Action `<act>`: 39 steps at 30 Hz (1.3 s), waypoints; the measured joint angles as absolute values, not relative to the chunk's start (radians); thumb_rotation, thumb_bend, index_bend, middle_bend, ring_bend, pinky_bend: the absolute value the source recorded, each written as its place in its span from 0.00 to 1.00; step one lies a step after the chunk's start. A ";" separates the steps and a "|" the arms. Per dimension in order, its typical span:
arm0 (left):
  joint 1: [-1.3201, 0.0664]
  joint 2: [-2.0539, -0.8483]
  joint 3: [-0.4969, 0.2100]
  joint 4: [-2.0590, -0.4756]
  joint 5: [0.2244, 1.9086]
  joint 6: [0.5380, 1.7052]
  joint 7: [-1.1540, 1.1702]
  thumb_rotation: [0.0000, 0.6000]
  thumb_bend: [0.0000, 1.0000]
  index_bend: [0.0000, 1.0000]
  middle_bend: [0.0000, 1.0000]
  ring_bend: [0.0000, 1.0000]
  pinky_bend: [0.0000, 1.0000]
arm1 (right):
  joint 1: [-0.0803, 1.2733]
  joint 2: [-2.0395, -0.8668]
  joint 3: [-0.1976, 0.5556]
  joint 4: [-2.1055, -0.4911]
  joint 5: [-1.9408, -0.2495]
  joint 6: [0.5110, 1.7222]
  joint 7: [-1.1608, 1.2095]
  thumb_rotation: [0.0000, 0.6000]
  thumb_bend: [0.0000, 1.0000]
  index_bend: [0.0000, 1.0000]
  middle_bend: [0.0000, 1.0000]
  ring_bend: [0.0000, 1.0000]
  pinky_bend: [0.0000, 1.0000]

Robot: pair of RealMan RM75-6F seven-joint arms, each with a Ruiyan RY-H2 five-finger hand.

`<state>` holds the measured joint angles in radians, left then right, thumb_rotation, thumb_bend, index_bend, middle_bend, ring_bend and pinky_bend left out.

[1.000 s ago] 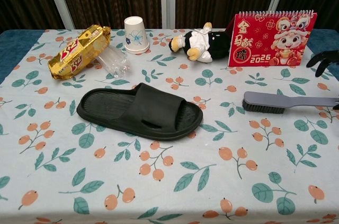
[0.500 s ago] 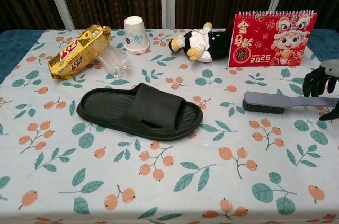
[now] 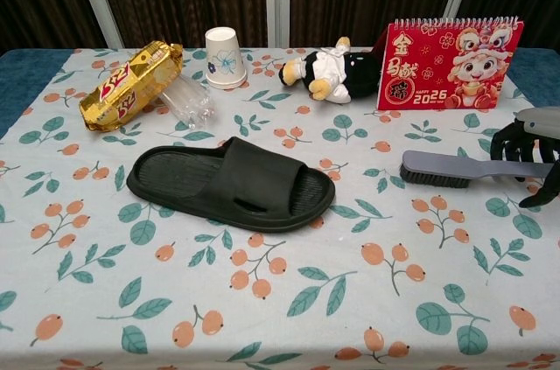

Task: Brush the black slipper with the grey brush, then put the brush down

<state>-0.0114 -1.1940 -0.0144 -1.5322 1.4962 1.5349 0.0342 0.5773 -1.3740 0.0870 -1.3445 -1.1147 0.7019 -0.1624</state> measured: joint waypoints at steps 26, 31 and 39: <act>0.001 -1.205 -0.017 -1.506 1.492 1.544 0.014 1.00 0.05 0.08 0.04 0.00 0.05 | 0.607 -1.405 0.100 -1.281 -1.163 0.599 0.109 1.00 0.14 0.76 0.82 0.80 0.93; 0.004 -1.206 -0.020 -1.501 1.488 1.548 0.005 1.00 0.05 0.08 0.04 0.00 0.05 | 0.631 -1.414 0.117 -1.273 -1.166 0.577 0.130 1.00 0.25 0.98 0.89 0.92 1.00; -0.011 -1.219 -0.029 -1.474 1.492 1.534 -0.029 1.00 0.05 0.08 0.04 0.00 0.05 | 0.665 -1.429 0.121 -1.264 -1.147 0.566 0.098 1.00 0.62 1.00 0.98 1.00 1.00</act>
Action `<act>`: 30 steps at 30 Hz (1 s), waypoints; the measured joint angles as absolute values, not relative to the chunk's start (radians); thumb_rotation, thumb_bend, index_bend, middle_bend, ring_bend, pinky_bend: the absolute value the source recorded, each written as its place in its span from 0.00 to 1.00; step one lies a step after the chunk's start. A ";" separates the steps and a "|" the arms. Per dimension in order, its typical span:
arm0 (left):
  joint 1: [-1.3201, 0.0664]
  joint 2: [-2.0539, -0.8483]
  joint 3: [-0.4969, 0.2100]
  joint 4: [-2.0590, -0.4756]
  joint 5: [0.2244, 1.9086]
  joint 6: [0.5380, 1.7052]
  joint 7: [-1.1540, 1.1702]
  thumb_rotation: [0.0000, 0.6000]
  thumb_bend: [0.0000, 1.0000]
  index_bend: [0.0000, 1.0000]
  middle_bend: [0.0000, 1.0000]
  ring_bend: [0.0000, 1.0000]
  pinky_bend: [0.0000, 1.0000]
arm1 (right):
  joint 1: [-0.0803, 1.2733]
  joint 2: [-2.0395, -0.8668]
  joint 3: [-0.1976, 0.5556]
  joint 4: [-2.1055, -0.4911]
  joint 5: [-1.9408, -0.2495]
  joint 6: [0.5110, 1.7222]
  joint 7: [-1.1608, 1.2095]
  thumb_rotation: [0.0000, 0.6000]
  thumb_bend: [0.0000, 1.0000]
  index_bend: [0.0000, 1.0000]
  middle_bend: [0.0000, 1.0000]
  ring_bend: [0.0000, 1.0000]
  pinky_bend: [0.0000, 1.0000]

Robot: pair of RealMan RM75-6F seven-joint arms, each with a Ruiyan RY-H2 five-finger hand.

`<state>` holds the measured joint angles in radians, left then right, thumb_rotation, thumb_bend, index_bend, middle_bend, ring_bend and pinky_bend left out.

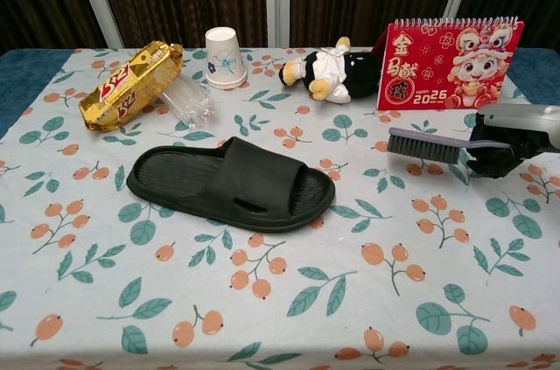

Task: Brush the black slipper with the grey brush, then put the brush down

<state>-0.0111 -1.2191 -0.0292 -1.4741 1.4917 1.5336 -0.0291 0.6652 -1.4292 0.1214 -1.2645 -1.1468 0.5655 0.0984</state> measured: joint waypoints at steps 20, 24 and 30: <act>-0.406 -1.209 -0.068 -1.492 1.735 1.218 -0.341 1.00 0.12 0.08 0.04 0.00 0.05 | 0.701 -1.170 0.150 -1.570 -1.413 0.712 0.183 1.00 0.63 1.00 1.00 1.00 1.00; -0.524 -1.234 -0.071 -1.490 1.743 1.064 -0.373 1.00 0.12 0.07 0.04 0.00 0.05 | 0.725 -1.159 0.159 -1.592 -1.405 0.702 0.160 1.00 0.63 1.00 1.00 1.00 1.00; -0.668 -1.344 -0.081 -1.408 1.714 0.884 -0.345 1.00 0.12 0.06 0.04 0.00 0.05 | 0.746 -1.178 0.163 -1.605 -1.371 0.703 0.096 1.00 0.62 1.00 1.00 1.00 1.00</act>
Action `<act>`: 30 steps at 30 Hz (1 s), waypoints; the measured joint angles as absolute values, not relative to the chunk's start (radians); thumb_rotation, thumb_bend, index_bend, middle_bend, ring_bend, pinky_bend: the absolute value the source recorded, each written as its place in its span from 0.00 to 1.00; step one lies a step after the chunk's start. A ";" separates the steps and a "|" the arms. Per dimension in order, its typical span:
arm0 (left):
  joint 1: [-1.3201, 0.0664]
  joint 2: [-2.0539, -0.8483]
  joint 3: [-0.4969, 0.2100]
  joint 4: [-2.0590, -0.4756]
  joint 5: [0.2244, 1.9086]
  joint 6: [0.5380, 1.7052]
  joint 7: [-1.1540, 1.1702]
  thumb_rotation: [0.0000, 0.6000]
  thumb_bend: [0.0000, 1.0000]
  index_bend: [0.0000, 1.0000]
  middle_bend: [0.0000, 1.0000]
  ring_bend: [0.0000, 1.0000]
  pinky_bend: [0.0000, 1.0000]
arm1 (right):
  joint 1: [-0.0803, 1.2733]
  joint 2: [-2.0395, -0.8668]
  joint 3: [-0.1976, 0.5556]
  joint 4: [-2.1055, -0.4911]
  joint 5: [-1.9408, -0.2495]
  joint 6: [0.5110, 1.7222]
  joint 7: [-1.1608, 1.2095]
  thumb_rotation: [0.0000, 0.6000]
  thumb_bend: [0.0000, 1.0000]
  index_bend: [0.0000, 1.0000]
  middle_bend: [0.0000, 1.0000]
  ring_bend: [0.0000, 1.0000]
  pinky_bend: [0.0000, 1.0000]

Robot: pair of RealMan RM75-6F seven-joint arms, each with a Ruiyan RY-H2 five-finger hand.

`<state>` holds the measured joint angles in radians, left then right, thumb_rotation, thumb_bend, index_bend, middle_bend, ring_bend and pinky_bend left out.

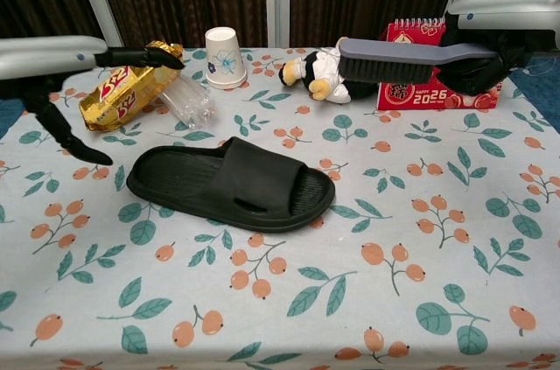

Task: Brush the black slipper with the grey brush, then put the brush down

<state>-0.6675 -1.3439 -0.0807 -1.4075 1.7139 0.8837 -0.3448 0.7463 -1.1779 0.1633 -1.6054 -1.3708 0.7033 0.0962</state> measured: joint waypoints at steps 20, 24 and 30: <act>-0.826 -1.575 -0.066 -1.212 1.540 0.682 -0.290 1.00 0.17 0.13 0.12 0.02 0.09 | 0.768 -1.276 0.145 -1.581 -1.287 0.754 -0.026 1.00 0.61 1.00 1.00 1.00 1.00; -0.837 -1.579 -0.062 -1.204 1.521 0.659 -0.332 1.00 0.21 0.20 0.21 0.08 0.13 | 0.768 -1.296 0.133 -1.567 -1.295 0.755 -0.020 1.00 0.61 1.00 1.00 1.00 1.00; -0.853 -1.603 -0.048 -1.171 1.511 0.654 -0.365 1.00 0.26 0.30 0.35 0.20 0.20 | 0.771 -1.342 0.118 -1.538 -1.319 0.760 -0.013 1.00 0.61 1.00 1.00 1.00 1.00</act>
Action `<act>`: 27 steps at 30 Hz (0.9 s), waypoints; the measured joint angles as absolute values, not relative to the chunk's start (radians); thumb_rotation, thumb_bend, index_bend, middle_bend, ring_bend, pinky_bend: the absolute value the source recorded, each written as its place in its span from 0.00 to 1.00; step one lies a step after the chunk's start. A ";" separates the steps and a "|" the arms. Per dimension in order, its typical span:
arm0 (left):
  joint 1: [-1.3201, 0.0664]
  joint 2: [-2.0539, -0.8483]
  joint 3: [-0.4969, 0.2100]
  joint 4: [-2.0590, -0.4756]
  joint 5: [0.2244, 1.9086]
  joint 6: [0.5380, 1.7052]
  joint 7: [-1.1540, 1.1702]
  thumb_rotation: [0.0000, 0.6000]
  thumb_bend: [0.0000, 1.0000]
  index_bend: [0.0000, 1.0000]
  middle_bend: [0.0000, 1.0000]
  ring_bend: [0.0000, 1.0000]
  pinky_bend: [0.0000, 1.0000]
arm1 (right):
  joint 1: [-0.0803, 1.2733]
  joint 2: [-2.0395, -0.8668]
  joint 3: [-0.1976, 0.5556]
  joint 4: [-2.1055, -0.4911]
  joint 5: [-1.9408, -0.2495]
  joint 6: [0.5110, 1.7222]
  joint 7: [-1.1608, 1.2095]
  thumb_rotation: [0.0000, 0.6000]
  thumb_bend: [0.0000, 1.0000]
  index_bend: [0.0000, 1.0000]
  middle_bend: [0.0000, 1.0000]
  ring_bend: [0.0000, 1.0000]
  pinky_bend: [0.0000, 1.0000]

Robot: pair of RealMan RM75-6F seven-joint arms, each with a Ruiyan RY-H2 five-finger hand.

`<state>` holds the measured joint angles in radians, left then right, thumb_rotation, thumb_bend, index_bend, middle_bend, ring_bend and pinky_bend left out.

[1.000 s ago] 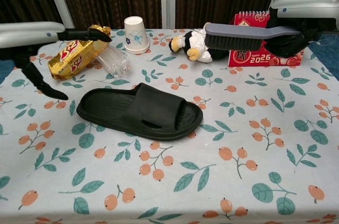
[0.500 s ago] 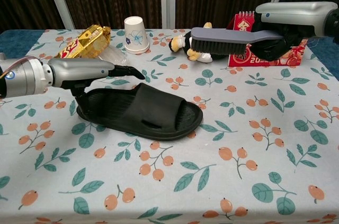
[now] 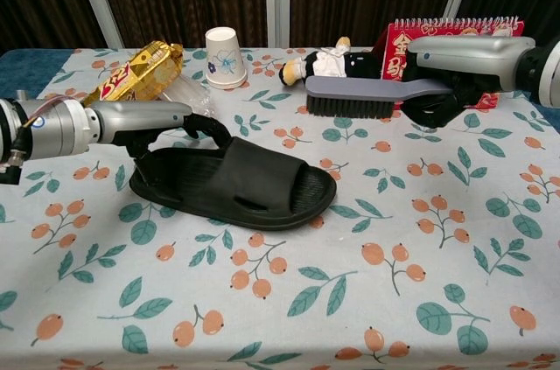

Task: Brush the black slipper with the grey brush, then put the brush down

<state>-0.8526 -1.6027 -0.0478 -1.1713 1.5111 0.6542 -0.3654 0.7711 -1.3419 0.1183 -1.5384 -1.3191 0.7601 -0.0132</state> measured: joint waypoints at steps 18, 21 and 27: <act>-0.865 -1.616 -0.066 -1.192 1.426 0.645 -0.343 1.00 0.26 0.34 0.40 0.24 0.24 | 0.806 -1.578 0.105 -1.344 -1.365 0.810 -0.121 1.00 0.60 1.00 1.00 1.00 1.00; -0.873 -1.615 -0.071 -1.201 1.412 0.631 -0.338 1.00 0.26 0.34 0.40 0.24 0.24 | 0.813 -1.625 0.113 -1.290 -1.374 0.835 -0.135 1.00 0.60 1.00 1.00 1.00 1.00; -0.885 -1.610 -0.079 -1.216 1.385 0.606 -0.330 1.00 0.26 0.34 0.40 0.24 0.24 | 0.832 -1.712 0.115 -1.176 -1.408 0.874 -0.200 1.00 0.60 1.00 1.00 1.00 1.00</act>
